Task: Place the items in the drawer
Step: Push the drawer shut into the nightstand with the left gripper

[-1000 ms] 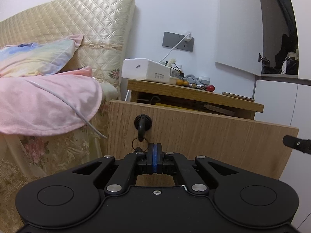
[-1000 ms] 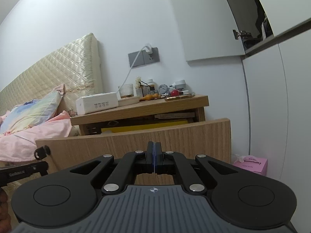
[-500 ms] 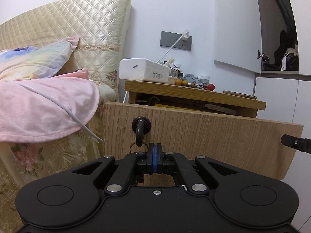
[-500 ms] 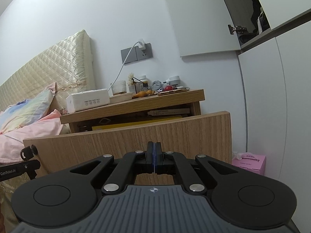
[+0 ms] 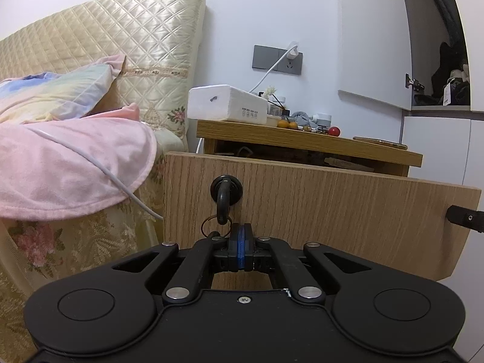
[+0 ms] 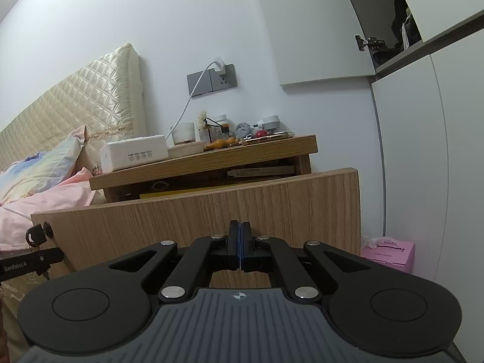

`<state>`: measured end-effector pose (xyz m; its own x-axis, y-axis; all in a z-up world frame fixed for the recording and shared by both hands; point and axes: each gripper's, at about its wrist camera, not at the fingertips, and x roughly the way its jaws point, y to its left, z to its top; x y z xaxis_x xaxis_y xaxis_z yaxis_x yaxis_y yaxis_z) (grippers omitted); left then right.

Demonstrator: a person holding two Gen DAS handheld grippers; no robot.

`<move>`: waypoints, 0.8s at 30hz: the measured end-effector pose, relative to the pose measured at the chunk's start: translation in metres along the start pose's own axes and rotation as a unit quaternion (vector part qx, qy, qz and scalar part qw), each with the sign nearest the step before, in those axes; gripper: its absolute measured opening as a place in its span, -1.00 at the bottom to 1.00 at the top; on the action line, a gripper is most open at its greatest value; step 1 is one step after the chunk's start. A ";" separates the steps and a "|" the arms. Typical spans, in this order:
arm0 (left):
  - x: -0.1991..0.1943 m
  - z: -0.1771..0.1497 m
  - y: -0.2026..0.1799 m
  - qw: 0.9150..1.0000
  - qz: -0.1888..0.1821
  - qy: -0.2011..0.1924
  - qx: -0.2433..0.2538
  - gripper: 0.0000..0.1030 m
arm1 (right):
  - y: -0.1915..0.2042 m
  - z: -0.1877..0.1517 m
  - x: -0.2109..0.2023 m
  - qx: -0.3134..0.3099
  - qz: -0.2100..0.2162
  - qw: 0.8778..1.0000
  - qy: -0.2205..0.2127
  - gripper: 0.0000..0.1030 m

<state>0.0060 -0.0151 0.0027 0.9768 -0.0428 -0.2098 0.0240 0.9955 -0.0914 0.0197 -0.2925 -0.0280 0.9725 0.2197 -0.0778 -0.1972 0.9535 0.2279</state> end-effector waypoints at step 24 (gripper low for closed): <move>0.070 0.016 0.002 1.000 0.009 -0.004 -0.003 -1.00 | -0.012 0.005 0.062 -0.002 0.003 1.000 -0.018 -1.00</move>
<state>0.0776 -0.0145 0.0030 0.9786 -0.0250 -0.2043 0.0060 0.9957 -0.0929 0.0826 -0.2914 -0.0307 0.9751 0.2179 -0.0421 -0.2034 0.9532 0.2239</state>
